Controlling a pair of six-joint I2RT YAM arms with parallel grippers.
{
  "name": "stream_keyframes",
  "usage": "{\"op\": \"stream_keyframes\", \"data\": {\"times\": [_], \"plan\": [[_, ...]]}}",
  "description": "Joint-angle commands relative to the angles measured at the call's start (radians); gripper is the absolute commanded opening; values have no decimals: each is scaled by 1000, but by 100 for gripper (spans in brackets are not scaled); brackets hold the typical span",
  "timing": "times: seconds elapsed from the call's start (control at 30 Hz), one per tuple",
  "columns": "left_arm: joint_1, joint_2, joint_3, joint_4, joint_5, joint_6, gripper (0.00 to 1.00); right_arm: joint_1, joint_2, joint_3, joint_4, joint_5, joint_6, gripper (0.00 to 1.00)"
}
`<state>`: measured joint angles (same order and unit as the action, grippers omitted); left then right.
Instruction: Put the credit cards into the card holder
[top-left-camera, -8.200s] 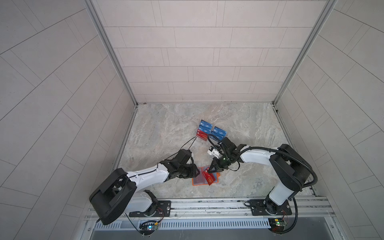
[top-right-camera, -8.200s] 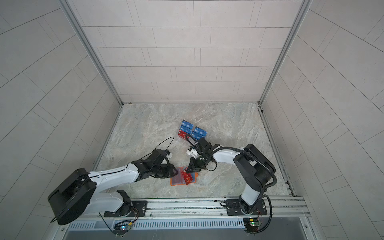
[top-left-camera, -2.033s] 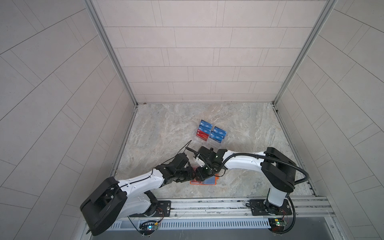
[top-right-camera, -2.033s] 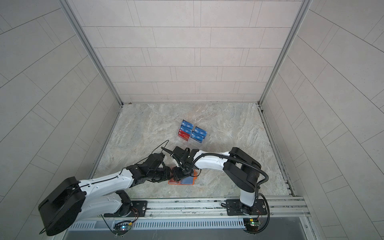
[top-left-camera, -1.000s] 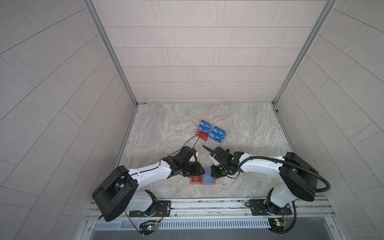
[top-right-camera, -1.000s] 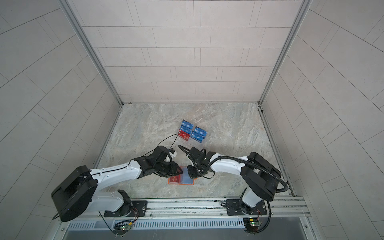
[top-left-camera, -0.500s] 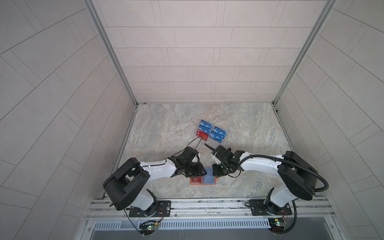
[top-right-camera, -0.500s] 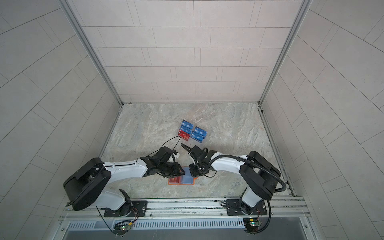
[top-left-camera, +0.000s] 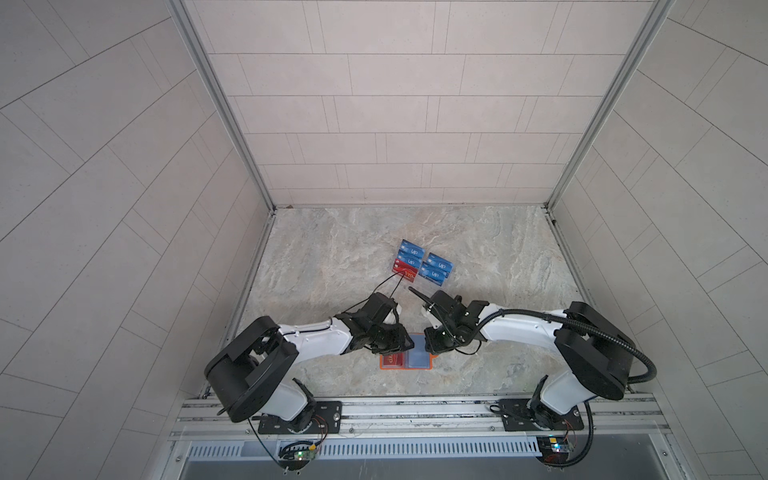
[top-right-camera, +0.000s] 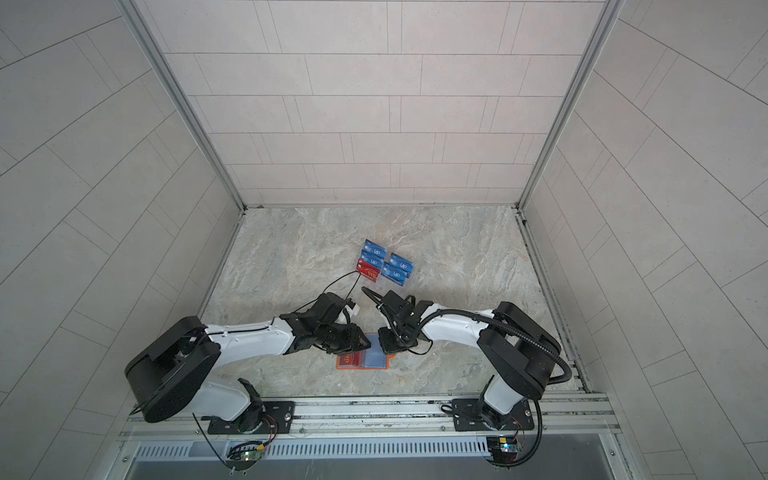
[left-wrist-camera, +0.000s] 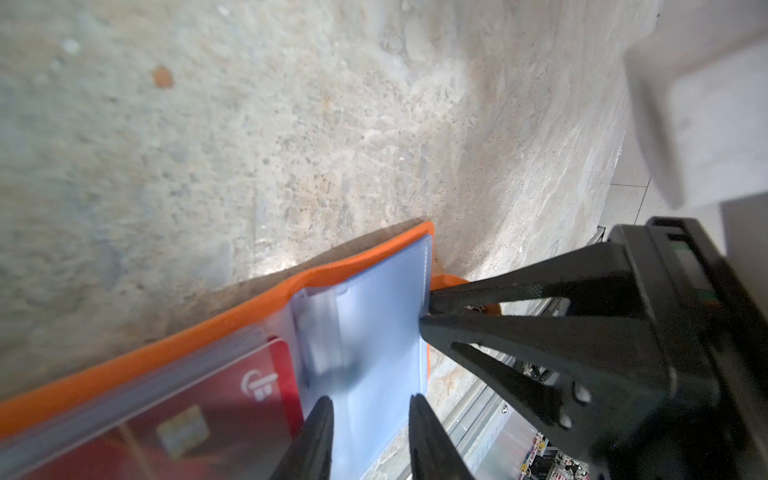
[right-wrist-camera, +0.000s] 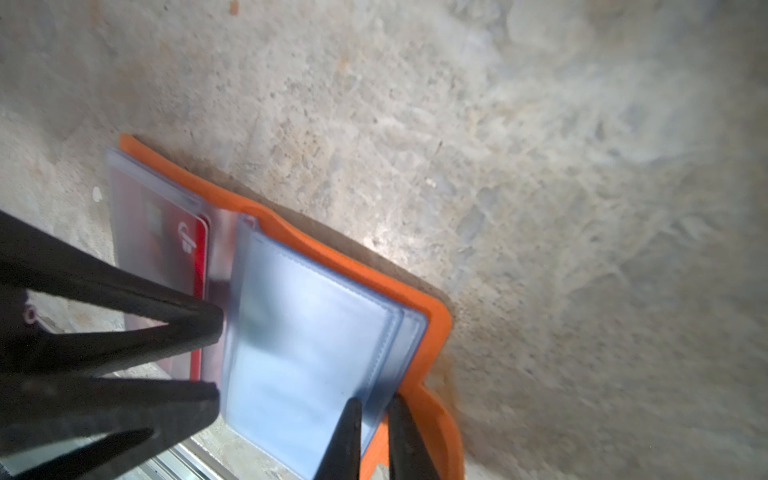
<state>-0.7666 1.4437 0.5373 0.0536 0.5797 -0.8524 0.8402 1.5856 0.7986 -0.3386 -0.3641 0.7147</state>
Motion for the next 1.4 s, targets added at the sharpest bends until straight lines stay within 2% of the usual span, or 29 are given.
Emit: {"op": "stream_keyframes", "data": {"times": [0.0,0.2,1.0,1.37], "plan": [[-5,-54,-17,13,-6,10,36,-1,25,-13,-14,26,-1,17],[-5,-48,13,-22,4,35,37,-1,24,-13,-13,26,-1,16],[-12,86,-3,80,42,-2,38,-1,37,-9,-4,22,-1,15],[-12,105,-83,272,86,-114,37,0,38,-8,3,19,1,15]]}}
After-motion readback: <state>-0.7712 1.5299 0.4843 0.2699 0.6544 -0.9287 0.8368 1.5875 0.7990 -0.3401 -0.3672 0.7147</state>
